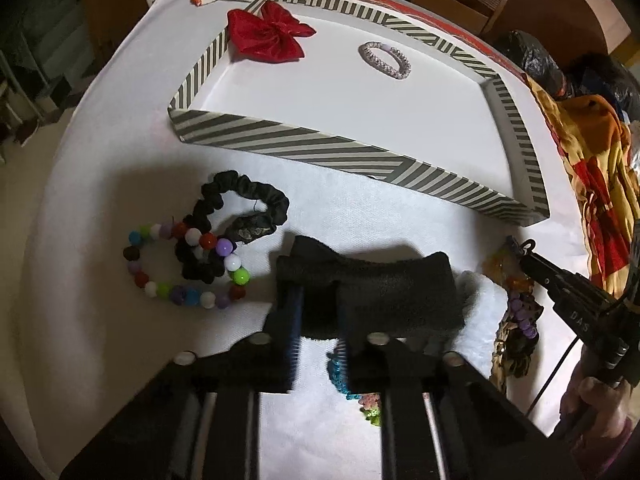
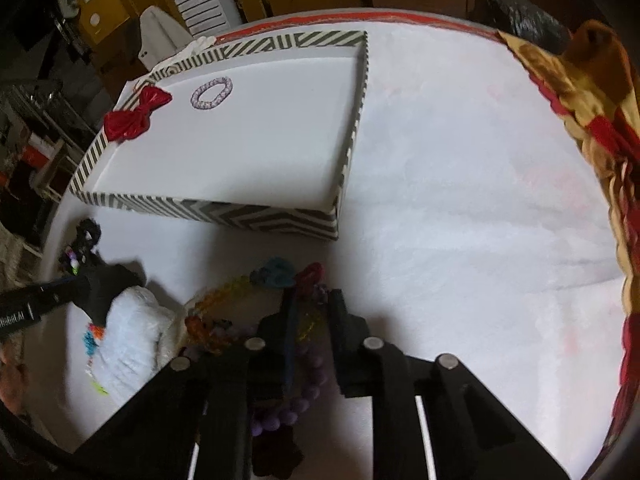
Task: Organize jewelry
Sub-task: 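Lift the pouch with the left tool while the right tool lifts the rainbow bracelet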
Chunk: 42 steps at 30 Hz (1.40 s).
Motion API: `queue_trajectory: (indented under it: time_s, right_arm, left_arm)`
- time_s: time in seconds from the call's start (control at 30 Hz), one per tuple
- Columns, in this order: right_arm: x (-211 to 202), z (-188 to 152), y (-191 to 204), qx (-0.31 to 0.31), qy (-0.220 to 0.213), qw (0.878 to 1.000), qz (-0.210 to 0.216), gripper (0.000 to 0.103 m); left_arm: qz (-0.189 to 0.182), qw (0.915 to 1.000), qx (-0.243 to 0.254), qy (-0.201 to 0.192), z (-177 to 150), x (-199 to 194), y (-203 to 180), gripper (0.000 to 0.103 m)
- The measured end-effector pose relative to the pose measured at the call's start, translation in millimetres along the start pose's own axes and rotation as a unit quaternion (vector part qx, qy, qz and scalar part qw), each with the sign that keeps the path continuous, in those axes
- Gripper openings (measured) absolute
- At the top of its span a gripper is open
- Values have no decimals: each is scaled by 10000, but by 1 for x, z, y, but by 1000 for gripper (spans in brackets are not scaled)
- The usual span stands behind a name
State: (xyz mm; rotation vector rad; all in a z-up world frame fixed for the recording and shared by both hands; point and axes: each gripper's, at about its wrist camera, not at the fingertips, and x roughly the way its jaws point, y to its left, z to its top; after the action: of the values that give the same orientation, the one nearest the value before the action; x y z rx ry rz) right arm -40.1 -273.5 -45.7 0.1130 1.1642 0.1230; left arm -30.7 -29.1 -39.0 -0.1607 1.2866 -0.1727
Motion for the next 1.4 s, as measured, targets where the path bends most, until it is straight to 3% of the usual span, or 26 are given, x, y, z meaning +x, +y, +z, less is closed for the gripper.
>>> queue_trajectory:
  time_s: [0.17,0.4,0.83,1.4]
  right_arm:
    - [-13,0,-8,287,-151,9989,337,11]
    - [-53,6,-2,203,-481,9970,566,11]
    - [-105,28,10,50,-998,9916,820,11]
    - [-106,82,32,-358,-1052,9899,883,11]
  left_arm:
    - [-160,9997,9,-184,2,-18,1,6]
    - [-323,9983,133,-465,8,-43,-6,6]
    - [-309,9954,296,-854,27,-79,-17,5]
    - [-110,9916,392,-1230,84,-97,-21,5]
